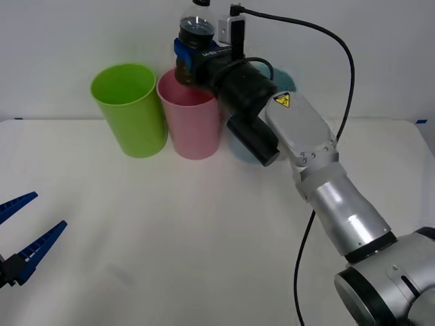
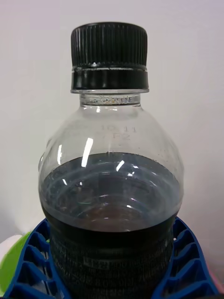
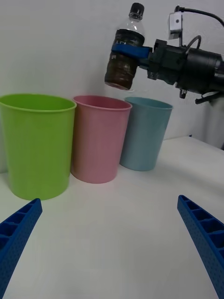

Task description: Grasp the object on the table and drop it into the matching bin: aluminum can to the light blue bin, PET bottle to the pink bin.

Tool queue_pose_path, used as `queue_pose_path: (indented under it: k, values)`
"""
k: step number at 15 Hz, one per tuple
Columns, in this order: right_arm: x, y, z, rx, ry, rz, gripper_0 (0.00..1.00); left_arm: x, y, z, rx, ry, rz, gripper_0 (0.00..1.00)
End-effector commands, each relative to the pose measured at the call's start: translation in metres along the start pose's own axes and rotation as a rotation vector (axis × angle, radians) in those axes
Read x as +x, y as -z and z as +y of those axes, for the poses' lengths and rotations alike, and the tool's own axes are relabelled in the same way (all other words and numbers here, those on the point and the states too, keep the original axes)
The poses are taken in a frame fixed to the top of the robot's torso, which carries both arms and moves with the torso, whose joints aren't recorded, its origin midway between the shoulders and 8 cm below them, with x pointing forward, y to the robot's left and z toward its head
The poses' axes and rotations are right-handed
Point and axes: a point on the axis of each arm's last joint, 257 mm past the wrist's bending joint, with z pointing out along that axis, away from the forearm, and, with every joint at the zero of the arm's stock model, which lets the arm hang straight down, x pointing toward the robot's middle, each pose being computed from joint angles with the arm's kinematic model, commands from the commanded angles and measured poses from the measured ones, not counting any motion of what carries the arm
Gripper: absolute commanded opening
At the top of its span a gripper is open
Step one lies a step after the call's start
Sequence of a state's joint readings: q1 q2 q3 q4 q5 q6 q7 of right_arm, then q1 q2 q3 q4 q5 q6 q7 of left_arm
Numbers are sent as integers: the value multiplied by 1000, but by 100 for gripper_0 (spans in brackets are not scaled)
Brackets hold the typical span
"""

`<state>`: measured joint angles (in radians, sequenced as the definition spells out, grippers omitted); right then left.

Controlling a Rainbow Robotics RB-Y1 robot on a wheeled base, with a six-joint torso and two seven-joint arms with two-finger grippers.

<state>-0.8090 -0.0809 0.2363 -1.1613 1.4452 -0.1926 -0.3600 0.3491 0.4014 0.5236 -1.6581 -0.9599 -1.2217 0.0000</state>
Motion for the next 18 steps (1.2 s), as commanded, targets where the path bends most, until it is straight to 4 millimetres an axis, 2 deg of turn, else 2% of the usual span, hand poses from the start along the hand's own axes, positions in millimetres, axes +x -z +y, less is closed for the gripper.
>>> queue_pose_path:
  k: [1, 4, 9, 11, 12, 14, 15, 18]
  values:
    - [7, -18, -3, 49, 16, 19, 0, 0, 0, 0, 0, 0, 0, 100]
    - [10, -29, -3, 79, 31, 28, 0, 0, 0, 0, 0, 0, 0, 100]
    - [11, -30, -2, 85, 34, 28, 0, 0, 0, 0, 0, 0, 0, 100]
    - [12, -30, -2, 84, 36, 30, 9, 0, 0, 0, 0, 0, 0, 100]
    - [11, -30, -3, 87, 37, 29, 16, 0, 0, 0, 0, 0, 0, 100]
    - [11, -30, -3, 86, 45, 29, 87, 0, 0, 0, 0, 0, 0, 100]
    - [12, -30, -2, 84, 50, 31, 100, 0, 0, 0, 0, 0, 0, 100]
    - [12, -30, -2, 84, 53, 30, 100, 0, 0, 0, 0, 0, 0, 100]
